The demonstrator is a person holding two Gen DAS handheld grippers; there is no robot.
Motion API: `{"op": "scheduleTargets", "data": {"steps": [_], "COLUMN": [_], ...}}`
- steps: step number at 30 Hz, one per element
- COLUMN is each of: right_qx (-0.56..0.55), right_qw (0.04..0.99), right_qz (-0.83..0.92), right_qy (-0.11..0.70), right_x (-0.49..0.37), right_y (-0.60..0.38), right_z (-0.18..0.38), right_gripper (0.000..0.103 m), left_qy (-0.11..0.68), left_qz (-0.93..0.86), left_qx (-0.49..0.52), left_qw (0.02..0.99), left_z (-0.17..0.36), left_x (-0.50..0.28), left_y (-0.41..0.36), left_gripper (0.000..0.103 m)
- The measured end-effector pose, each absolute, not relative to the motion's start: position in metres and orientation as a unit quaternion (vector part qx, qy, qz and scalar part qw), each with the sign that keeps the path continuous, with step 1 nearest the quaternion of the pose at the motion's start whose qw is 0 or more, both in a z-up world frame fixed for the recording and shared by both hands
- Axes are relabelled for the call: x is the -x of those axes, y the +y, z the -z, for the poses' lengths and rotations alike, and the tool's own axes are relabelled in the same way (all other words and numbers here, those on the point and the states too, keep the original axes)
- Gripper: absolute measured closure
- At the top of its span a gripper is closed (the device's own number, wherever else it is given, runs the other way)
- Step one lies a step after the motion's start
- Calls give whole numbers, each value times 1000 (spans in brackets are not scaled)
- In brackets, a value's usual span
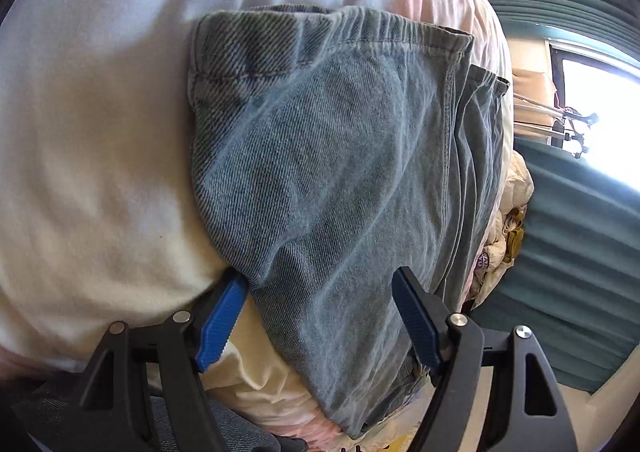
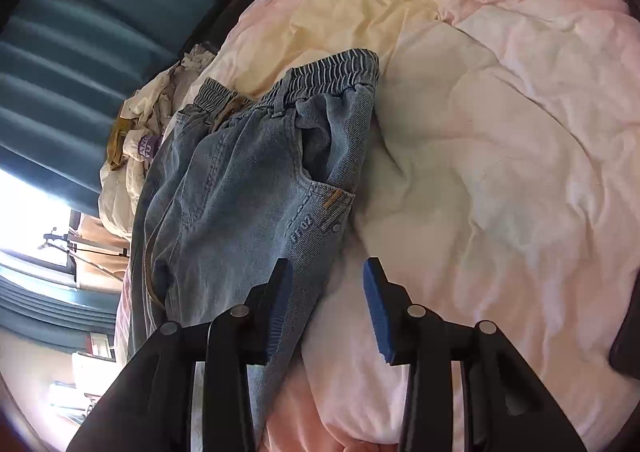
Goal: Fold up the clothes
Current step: 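Close the right tool on the elastic waistband while the left tool grips the hems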
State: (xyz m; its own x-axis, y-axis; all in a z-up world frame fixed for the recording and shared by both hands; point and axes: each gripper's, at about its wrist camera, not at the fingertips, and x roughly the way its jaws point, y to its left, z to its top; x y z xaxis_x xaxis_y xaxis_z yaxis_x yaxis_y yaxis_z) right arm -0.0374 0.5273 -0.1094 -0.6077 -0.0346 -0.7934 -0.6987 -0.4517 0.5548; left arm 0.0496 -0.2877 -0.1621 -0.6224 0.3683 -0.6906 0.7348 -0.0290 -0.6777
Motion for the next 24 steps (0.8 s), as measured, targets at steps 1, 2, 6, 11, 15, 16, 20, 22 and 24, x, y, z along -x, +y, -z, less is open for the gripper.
{"op": "scheduleTargets", "data": {"steps": [1,2,6,11,15,16,20,22,24], "right_qx": [385,386,389,390,378,371,331,312,296], "right_qw": [221,223,236,247,264,270,298,319,333], "right_qz": [-760,-761,-763,-763,-753,-748,-733,-730,-726], "right_qy": [475,472,458,453,470,479,514,518,524], "right_x": [39,41,49,55,51,48,35,32,32], "right_y": [528,528,530,532,539,541,558,568,578], "right_z": [110,110,110,113,116,117,118,117,118], "right_gripper": [66,66,66,66,66,66,66,66,62], "left_qy": [681,682,667,639,624,618,605,604,608], "left_qz": [591,590,594,599,628,642,674,680,681], "left_qx": [-406,-406,-429,-460,-452,-443,-414,-406,-398], "left_qw": [150,145,134,145,112,99,92,88,89], "left_z": [162,162,157,159,154,150,139,137,138], "left_x": [-50,-51,-50,-38,-22,-18,-13,-11,-11], "left_y": [-286,-285,-275,-271,-267,-266,-264,-264,-266], "left_gripper": [28,28,28,28,28,28,31,37,42]}}
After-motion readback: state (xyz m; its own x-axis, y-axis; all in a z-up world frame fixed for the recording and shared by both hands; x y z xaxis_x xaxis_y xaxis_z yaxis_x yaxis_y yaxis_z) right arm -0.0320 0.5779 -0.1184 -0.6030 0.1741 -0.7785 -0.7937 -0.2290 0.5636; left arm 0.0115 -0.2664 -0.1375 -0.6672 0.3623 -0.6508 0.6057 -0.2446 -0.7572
